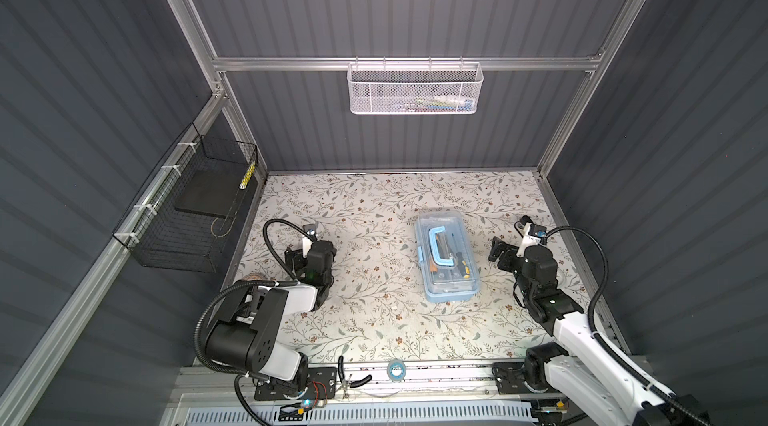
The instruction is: Pack the tool kit
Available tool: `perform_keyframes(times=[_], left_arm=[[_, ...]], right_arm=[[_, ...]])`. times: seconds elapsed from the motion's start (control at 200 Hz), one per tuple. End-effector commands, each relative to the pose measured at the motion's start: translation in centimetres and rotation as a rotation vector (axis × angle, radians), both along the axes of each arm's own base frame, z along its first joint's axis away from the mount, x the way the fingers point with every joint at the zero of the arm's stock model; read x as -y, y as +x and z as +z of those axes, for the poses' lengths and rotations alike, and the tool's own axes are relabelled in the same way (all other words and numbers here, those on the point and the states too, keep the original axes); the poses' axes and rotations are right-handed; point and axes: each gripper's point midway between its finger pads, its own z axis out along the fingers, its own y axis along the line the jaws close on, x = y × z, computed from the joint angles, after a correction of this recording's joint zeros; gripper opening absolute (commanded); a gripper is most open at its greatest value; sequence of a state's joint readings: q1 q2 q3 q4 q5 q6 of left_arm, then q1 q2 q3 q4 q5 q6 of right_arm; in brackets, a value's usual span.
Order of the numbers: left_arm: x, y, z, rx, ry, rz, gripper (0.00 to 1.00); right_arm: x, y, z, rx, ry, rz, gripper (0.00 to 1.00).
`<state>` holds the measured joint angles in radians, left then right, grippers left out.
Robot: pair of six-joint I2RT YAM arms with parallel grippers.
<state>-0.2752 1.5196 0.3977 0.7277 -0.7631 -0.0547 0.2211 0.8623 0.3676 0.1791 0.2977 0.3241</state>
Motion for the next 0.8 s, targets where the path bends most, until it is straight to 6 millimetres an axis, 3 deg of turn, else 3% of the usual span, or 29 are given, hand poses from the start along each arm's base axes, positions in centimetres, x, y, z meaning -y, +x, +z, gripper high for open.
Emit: perform_keyframes(times=[0.0, 0.145, 0.24, 0.295, 0.34, 0.535, 0.62, 0.795], left_arm=[[-0.2, 1.7, 1.9, 0.109, -0.003, -0.008, 1.0], [0.1, 1.9, 1.2, 0.172, -0.007, -0.054, 1.0], [0.3, 2.4, 1.0, 0.151, -0.011, -0.074, 1.0], [0.8, 2.7, 0.7, 0.136, -0.01, -0.102, 1.0], [0.8, 2.8, 0.3, 0.115, -0.018, -0.107, 1.0], [0.2, 4.7, -1.3, 0.017, -0.102, -0.147, 1.0], [-0.6, 4.4, -1.5, 0.084, -0.123, -0.145, 1.0], [-0.5, 4.2, -2.1, 0.03, -0.141, -0.141, 1.0]], right_arm=[[1.2, 1.4, 1.7, 0.044, -0.098, -0.053, 0.99], [2.8, 2.6, 1.3, 0.038, -0.216, -0.106, 0.99], [4.3, 3.1, -0.3, 0.052, -0.217, -0.157, 0.99], [4.7, 3.5, -2.2, 0.017, -0.207, -0.176, 0.99], [5.0, 4.2, -2.2, 0.022, -0.21, -0.198, 0.99], [4.5, 5.7, -2.4, 0.031, -0.176, -0.135, 0.99], [3.6, 5.7, -2.5, 0.027, -0.151, -0.057, 0.99], [3.1, 5.4, -2.1, 0.068, -0.209, 0.007, 0.99]])
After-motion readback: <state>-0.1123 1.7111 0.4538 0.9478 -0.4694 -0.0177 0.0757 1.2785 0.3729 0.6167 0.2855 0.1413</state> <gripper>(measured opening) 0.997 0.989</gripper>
